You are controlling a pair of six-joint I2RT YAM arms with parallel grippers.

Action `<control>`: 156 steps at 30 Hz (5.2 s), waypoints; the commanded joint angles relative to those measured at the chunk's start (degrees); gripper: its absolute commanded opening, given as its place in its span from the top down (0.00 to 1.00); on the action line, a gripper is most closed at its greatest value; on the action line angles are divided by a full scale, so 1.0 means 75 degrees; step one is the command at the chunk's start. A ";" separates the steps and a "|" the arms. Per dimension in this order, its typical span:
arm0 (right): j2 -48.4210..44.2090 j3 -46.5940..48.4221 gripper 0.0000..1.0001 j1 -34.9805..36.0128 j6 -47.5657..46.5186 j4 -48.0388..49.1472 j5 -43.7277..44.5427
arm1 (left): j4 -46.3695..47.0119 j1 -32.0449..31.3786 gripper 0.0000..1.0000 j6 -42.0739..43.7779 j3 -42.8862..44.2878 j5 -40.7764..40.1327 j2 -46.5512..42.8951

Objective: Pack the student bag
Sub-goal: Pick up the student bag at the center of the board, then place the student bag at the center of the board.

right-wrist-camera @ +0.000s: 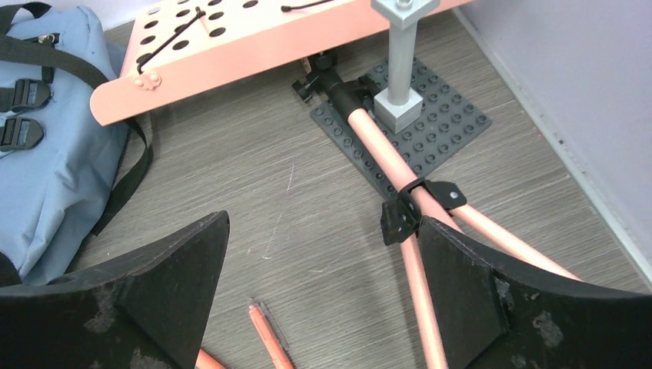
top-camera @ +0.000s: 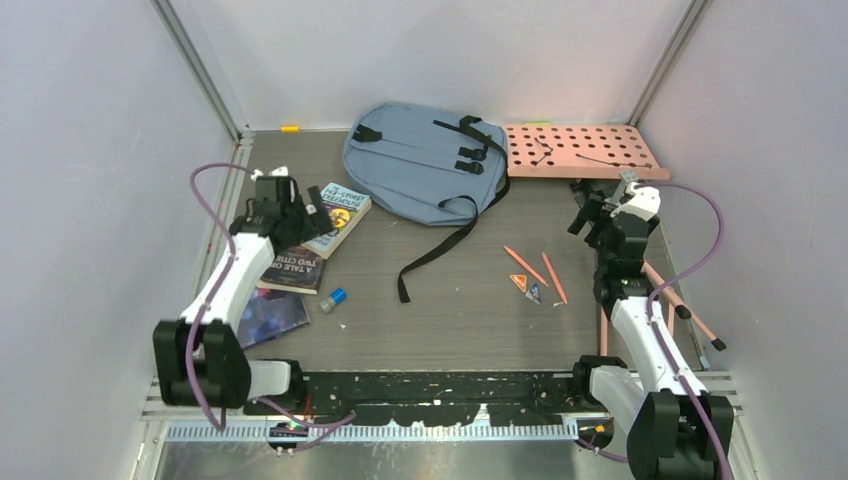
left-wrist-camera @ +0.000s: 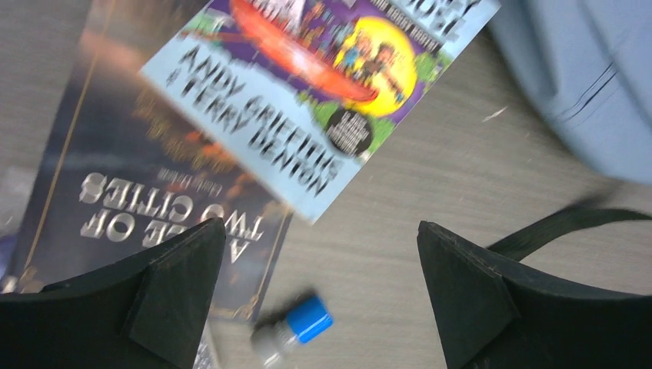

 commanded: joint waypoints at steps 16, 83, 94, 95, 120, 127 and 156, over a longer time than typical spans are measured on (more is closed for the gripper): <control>-0.0088 0.1825 0.00 -0.0002 -0.0251 -0.2319 0.0801 | 0.1735 -0.0765 0.04 -0.1872 0.4958 0.0514 0.5427; 0.2219 0.6641 0.04 0.0037 0.1348 -0.6015 -0.0576 | 0.2243 -0.1384 1.00 0.1603 0.8872 0.2335 0.4205; 0.2360 0.6900 0.06 0.0227 0.1421 -0.6021 -0.0363 | 0.1145 -0.3041 1.00 0.2982 0.8538 0.2212 0.3874; 0.2403 0.6935 0.06 0.0247 0.1510 -0.6031 -0.0361 | 0.1040 -0.3254 1.00 0.3157 0.8487 0.2089 0.3864; 0.3714 0.9644 0.08 0.1382 0.5764 -0.6015 -0.3124 | 0.0496 -0.5171 1.00 0.3948 0.6621 0.1503 0.3276; 0.4234 0.9998 0.15 0.1858 0.5978 -0.5875 -0.3573 | 0.0566 -0.5483 1.00 0.3761 0.6614 0.1597 0.3348; 0.3968 0.9821 1.00 0.1975 0.4507 -0.6302 -0.3256 | 0.1186 -0.4770 0.01 0.2013 0.6803 0.0737 0.2653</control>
